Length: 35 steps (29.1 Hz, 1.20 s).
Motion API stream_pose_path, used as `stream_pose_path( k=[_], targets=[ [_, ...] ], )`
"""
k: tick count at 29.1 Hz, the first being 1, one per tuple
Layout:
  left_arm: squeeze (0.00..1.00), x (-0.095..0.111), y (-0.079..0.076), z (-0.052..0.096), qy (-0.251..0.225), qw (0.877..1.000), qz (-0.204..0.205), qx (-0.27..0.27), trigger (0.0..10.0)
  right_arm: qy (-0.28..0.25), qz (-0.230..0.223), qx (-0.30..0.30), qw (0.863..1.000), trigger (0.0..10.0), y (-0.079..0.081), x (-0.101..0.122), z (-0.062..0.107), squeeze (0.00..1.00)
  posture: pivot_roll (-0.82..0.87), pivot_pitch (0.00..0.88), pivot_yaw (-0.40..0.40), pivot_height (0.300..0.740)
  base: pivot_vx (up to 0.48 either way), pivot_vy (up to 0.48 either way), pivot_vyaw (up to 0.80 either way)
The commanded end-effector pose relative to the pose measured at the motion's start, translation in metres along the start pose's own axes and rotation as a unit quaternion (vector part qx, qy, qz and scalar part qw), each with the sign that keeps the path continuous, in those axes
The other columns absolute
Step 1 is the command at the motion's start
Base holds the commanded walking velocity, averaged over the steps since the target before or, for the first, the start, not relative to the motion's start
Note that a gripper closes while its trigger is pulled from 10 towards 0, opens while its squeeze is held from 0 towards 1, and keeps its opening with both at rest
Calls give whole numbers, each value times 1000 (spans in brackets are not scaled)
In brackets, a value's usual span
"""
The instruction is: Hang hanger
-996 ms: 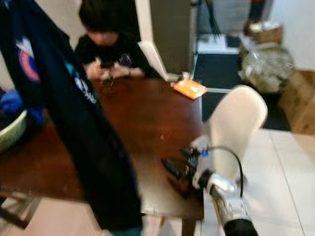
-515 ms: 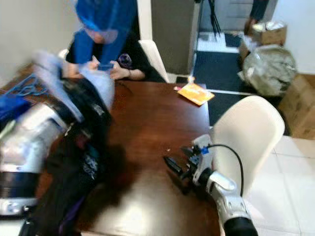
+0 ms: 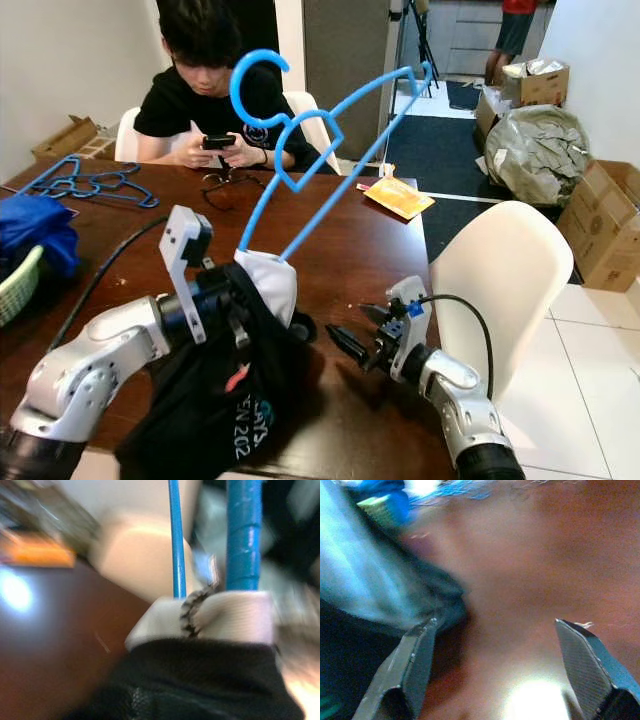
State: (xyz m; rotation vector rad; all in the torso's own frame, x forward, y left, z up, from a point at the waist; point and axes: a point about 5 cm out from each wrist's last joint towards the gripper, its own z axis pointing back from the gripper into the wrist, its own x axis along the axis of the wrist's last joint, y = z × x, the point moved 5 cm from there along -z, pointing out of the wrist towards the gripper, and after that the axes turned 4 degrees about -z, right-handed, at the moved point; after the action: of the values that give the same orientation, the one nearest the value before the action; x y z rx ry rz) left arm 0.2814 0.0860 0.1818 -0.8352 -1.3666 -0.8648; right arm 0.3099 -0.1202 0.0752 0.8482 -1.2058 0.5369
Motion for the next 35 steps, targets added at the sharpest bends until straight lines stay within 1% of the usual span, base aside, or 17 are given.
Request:
stream_pose_path(
  k=[1,2,6,11,13,19,20,21,22,23,24,25,26,27,29,31,35],
  targets=[
    [0,-32,-3,11,83,996,20,-5,10000,12,-4,55,998,10000,14,2,6,0,114,0,2,735,0,0,0],
    [0,-32,-3,11,83,996,20,-5,10000,12,-4,55,998,10000,14,2,6,0,114,0,2,735,0,0,0],
    [0,-76,1,54,213,975,57,21,10000,5,23,123,992,10000,25,37,41,0,113,0,3,735,0,0,0],
    [0,-79,1,59,226,972,61,22,10000,3,35,122,992,10000,22,46,47,0,112,0,3,735,0,0,0],
    [0,-82,5,76,244,967,67,37,10000,3,94,117,989,10000,14,81,74,0,107,0,-4,735,0,0,0],
    [0,-82,7,83,251,965,68,40,10000,-2,122,117,986,10000,13,99,85,0,107,0,-4,735,0,0,0],
    [0,-82,5,90,266,961,62,32,10000,-14,167,135,977,10000,21,130,95,0,103,0,-9,735,0,0,0],
    [0,-82,5,90,266,961,62,32,10000,-14,167,135,977,10000,21,130,95,0,103,0,-9,735,0,0,0],
    [0,-81,0,94,277,959,53,14,10000,-24,212,168,962,10000,35,156,99,0,100,0,-10,735,0,0,0],
    [0,-81,0,94,277,959,53,14,10000,-24,212,168,962,10000,35,156,99,0,100,0,-10,735,0,0,0],
    [0,-76,-7,91,279,959,38,-14,10000,-24,251,221,942,10000,58,175,96,0,106,0,-14,735,0,0,0],
    [0,-76,-7,91,279,959,38,-14,10000,-24,251,221,942,10000,58,175,96,0,106,0,-14,735,0,0,0],
    [0,-71,-14,88,277,960,28,-36,10000,-17,275,262,925,10000,76,183,93,0,106,0,-14,735,0,0,0],
    [0,-71,-14,88,277,960,28,-36,10000,-17,275,262,925,10000,76,183,93,0,106,0,-14,735,0,0,0],
    [0,-61,-27,80,265,961,14,-77,10000,8,302,315,900,10000,97,180,79,0,119,0,-18,735,0,0,0],
    [0,-61,-27,80,265,961,14,-77,10000,8,302,315,900,10000,97,180,79,0,119,0,-18,735,0,0,0],
    [0,-54,-40,77,265,956,1,-124,10000,45,335,339,878,10000,107,162,52,0,128,0,-11,735,0,0,0]
  ],
)
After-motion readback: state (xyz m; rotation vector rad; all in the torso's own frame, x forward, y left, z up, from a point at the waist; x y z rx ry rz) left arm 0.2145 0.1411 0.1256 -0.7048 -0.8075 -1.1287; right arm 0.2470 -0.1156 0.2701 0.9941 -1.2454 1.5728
